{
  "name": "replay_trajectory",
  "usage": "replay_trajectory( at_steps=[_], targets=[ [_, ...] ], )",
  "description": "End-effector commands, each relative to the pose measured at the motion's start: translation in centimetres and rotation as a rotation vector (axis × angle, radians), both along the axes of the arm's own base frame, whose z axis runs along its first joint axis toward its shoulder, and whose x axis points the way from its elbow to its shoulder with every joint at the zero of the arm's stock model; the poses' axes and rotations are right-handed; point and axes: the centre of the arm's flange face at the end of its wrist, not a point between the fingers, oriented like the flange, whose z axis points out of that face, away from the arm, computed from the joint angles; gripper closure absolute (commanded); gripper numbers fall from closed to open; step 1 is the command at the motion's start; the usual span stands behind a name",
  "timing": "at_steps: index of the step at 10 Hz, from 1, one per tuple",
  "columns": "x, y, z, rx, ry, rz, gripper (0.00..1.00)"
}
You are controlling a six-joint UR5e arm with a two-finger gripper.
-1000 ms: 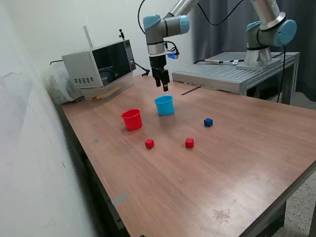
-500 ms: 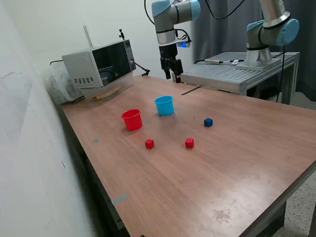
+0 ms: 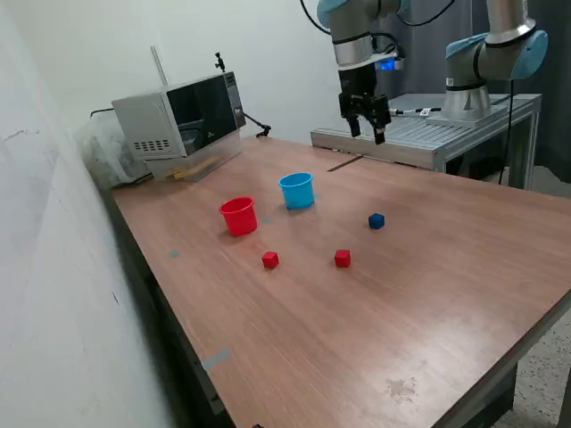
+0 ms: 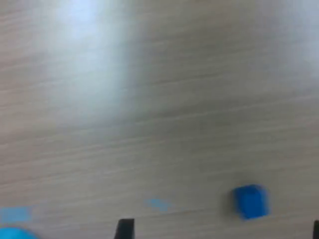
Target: Place red objects in the red bin, and blue objects in the blue bin.
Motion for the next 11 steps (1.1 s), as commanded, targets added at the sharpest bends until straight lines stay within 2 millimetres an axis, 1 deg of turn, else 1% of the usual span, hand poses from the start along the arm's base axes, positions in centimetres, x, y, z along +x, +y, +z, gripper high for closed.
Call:
replay_trajectory(
  at_steps=[1, 2, 3, 4, 5, 7, 8, 9, 11],
  targets=[
    [1.6, -6.2, -0.1, -0.065, -0.002, 0.094, 0.0],
    [2.0, -7.8, -0.6, -0.077, -0.004, 0.173, 0.0],
    [1.7, -8.3, -0.8, -0.083, 0.022, 0.232, 0.0],
    [1.0, -8.4, -2.5, -0.088, 0.028, 0.317, 0.0],
    [0.4, -7.9, -4.4, -0.091, 0.004, 0.369, 0.0],
    [-0.9, -7.5, -7.5, -0.094, -0.004, 0.386, 0.0],
    [-1.9, -6.2, -9.0, -0.092, 0.003, 0.366, 0.0],
    [-2.4, -5.6, -9.8, -0.088, 0.008, 0.356, 0.0],
    [-3.6, -5.5, -11.4, -0.08, 0.013, 0.352, 0.0]
  ],
)
